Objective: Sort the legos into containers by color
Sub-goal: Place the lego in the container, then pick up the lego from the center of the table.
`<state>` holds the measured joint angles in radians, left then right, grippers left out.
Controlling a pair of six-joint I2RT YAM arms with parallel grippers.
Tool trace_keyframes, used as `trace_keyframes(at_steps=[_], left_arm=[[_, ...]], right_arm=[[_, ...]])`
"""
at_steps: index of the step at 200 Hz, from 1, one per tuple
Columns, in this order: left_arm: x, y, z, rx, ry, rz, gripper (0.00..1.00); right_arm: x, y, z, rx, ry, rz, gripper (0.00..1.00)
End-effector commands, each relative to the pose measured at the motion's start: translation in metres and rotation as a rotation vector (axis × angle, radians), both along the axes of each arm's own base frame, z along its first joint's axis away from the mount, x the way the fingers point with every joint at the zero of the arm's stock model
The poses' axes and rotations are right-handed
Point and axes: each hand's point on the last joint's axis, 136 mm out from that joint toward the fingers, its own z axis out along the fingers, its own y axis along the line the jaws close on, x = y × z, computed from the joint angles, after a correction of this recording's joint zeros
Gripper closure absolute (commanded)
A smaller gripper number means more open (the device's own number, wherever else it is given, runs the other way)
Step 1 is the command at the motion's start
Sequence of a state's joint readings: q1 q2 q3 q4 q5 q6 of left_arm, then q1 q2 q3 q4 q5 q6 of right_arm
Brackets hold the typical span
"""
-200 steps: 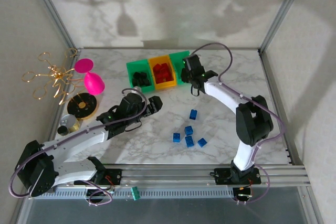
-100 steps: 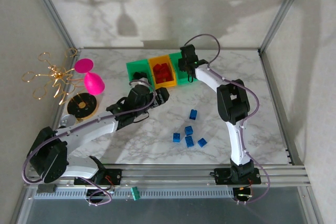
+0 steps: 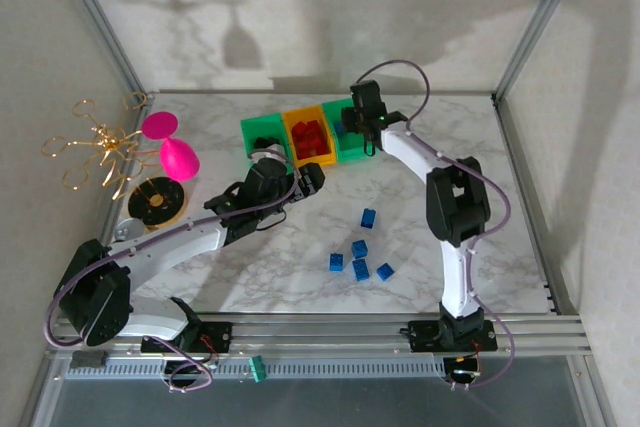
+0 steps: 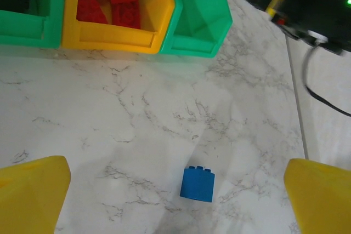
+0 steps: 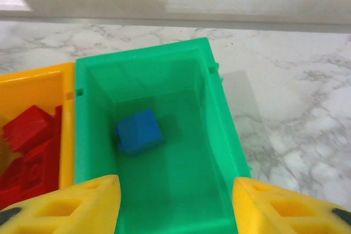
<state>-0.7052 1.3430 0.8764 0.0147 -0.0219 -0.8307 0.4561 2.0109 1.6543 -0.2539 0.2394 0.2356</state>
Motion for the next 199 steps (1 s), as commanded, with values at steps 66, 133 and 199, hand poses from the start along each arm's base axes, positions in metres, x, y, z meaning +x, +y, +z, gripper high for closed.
trace_keyframes(at_steps=[66, 133, 199], left_arm=[[-0.052, -0.017, 0.0, 0.013, 0.004, -0.158, 0.0], [-0.082, -0.017, -0.03, 0.002, 0.042, -0.145, 0.01], [-0.085, -0.012, -0.034, 0.007, 0.041, -0.104, 0.0]], right_arm=[[-0.159, -0.046, -0.042, 0.096, 0.255, -0.118, 0.3], [-0.23, -0.034, -0.094, 0.172, 0.36, -0.179, 0.19], [-0.224, -0.017, -0.117, 0.095, 0.357, -0.209, 0.25]])
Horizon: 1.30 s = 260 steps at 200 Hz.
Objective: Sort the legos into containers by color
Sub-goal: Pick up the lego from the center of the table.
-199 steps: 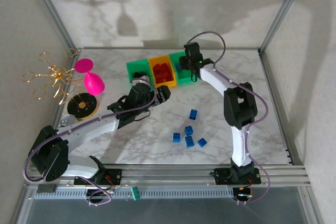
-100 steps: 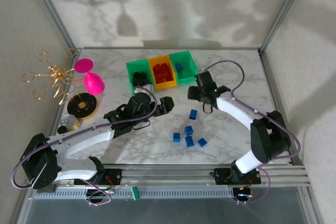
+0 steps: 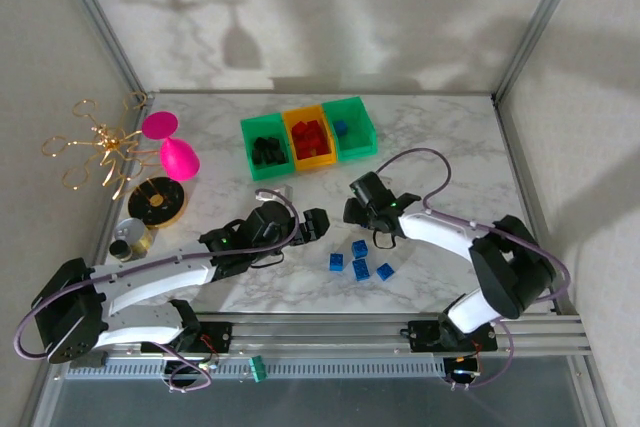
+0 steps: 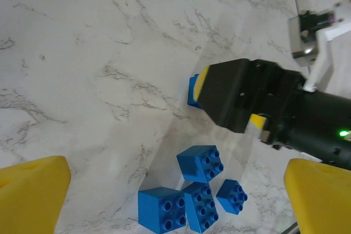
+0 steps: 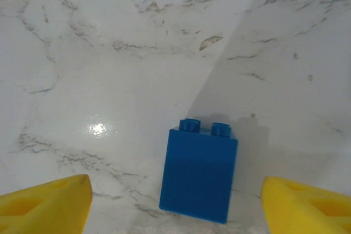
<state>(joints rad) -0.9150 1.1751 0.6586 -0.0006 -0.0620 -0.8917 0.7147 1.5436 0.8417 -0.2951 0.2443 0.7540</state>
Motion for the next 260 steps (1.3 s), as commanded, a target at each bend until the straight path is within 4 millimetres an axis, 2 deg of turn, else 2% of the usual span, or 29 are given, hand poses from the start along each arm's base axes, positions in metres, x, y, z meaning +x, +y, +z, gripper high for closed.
trace_keyframes(at_steps=[1, 77, 108, 129, 170, 194, 199, 222, 260], left_arm=[[0.002, 0.004, 0.004, -0.013, -0.018, 0.04, 0.0], [0.002, 0.007, -0.002, 0.006, -0.014, 0.052, 0.0], [0.003, 0.007, -0.002, 0.012, -0.016, 0.054, 0.0], [0.004, 0.004, 0.0, 0.013, -0.016, 0.046, 0.0], [0.006, 0.004, 0.008, 0.009, -0.037, 0.047, 0.0], [0.013, 0.005, 0.017, 0.011, -0.056, 0.054, 0.0], [0.016, 0.005, 0.02, 0.012, -0.06, 0.058, 0.0], [0.026, 0.005, 0.032, 0.011, -0.082, 0.068, 0.0], [0.047, 0.009, 0.044, 0.005, -0.099, 0.108, 0.0]], right_arm=[[0.012, -0.002, -0.001, -0.036, -0.034, -0.064, 0.25], [0.026, -0.004, -0.017, -0.124, -0.047, -0.055, 0.5], [0.028, -0.004, -0.016, -0.141, -0.05, -0.045, 0.63], [0.029, -0.004, -0.01, -0.142, -0.069, -0.027, 0.68], [0.036, -0.001, 0.013, -0.128, -0.113, 0.007, 0.71], [0.045, 0.0, 0.035, -0.113, -0.16, 0.026, 0.71], [0.053, -0.007, 0.039, -0.11, -0.169, 0.009, 0.71], [0.075, -0.013, 0.055, -0.103, -0.208, 0.004, 0.72], [0.122, -0.013, 0.081, -0.107, -0.29, 0.019, 0.72]])
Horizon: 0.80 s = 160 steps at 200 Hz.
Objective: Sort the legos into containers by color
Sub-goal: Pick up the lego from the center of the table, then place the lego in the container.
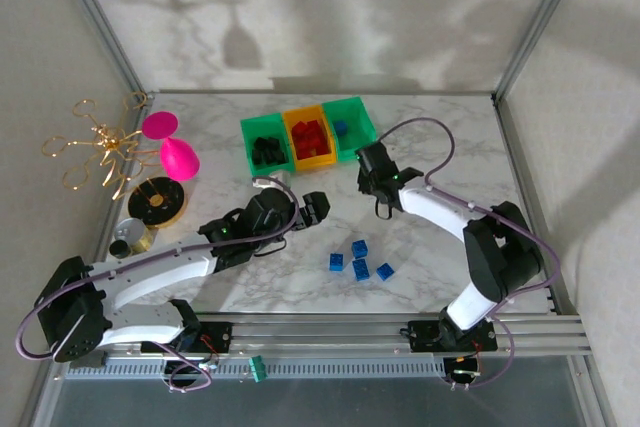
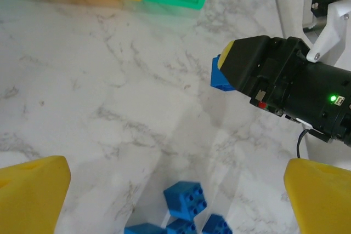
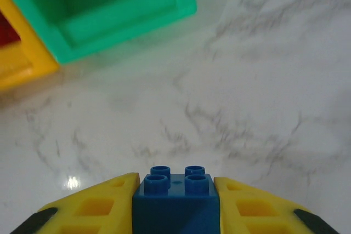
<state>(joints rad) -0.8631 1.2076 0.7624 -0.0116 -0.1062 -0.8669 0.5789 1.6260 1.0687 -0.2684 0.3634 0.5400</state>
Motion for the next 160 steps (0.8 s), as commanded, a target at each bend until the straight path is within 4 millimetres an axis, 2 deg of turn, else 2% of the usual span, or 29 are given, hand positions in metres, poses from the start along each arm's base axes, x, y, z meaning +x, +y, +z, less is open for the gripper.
trace_keyframes(at_steps=[1, 37, 58, 85, 116, 140, 160], left_arm=[[0.016, 0.006, 0.011, 0.02, -0.029, 0.034, 0.0], [0.037, 0.019, 0.013, 0.025, -0.034, 0.093, 0.01], [0.047, 0.026, 0.012, 0.026, -0.037, 0.119, 0.0], [0.059, 0.032, 0.01, 0.041, -0.037, 0.137, 0.0], [0.069, 0.035, 0.005, 0.057, -0.029, 0.138, 0.0], [0.074, 0.038, 0.002, 0.054, -0.022, 0.14, 0.0], [0.075, 0.038, 0.002, 0.055, -0.02, 0.137, 0.0]], right_arm=[[0.032, 0.008, 0.022, -0.012, -0.074, 0.049, 0.72], [0.083, 0.005, 0.04, -0.007, -0.138, 0.04, 0.72], [0.115, 0.008, 0.04, -0.027, -0.167, 0.047, 0.72], [0.15, 0.027, 0.041, -0.034, -0.196, 0.105, 0.72], [0.177, 0.047, 0.036, -0.041, -0.21, 0.161, 0.72], [0.193, 0.05, 0.024, -0.08, -0.203, 0.168, 0.7], [0.2, 0.051, 0.019, -0.106, -0.19, 0.163, 0.61]])
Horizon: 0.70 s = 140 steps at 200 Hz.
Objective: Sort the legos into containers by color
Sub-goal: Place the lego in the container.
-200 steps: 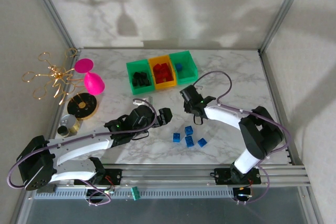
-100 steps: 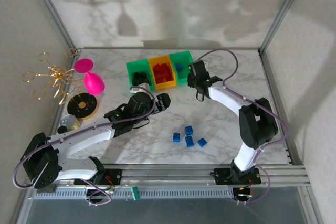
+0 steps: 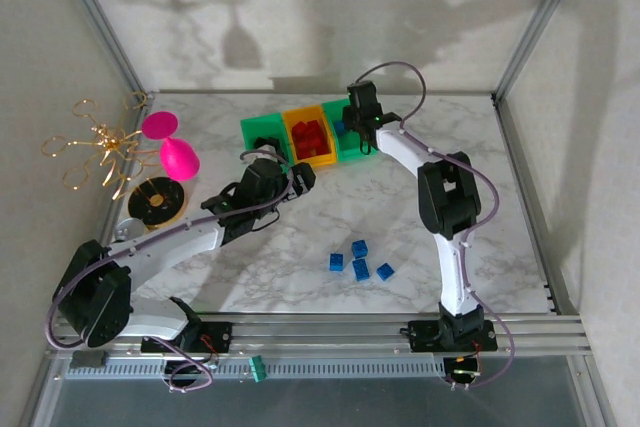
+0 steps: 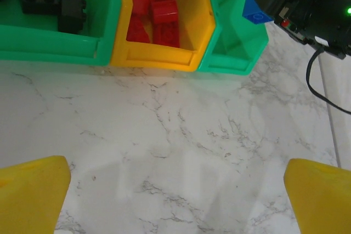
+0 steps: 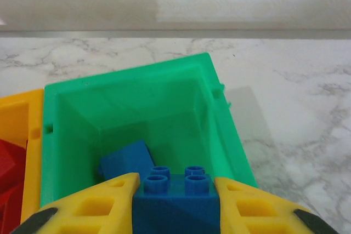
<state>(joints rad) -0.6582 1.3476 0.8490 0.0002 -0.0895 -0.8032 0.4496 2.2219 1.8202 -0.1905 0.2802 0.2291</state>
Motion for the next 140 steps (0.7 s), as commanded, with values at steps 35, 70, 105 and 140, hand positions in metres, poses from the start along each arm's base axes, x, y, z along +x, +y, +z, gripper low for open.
trace_keyframes(at_steps=[35, 70, 105, 140], left_arm=[[0.005, -0.011, 0.017, -0.039, -0.03, -0.049, 0.0], [-0.001, -0.015, 0.021, -0.069, -0.029, -0.07, 0.0], [-0.017, -0.02, 0.021, -0.074, -0.029, -0.105, 0.0], [-0.038, -0.022, 0.014, -0.072, -0.016, -0.131, 0.0]], right_arm=[[0.002, 0.01, 0.023, 0.002, -0.023, 0.051, 0.44], [-0.021, 0.001, 0.052, 0.041, -0.023, 0.03, 0.38], [-0.075, -0.008, 0.056, 0.104, 0.052, 0.04, 0.32], [-0.137, -0.02, 0.037, 0.111, 0.172, 0.051, 0.29]])
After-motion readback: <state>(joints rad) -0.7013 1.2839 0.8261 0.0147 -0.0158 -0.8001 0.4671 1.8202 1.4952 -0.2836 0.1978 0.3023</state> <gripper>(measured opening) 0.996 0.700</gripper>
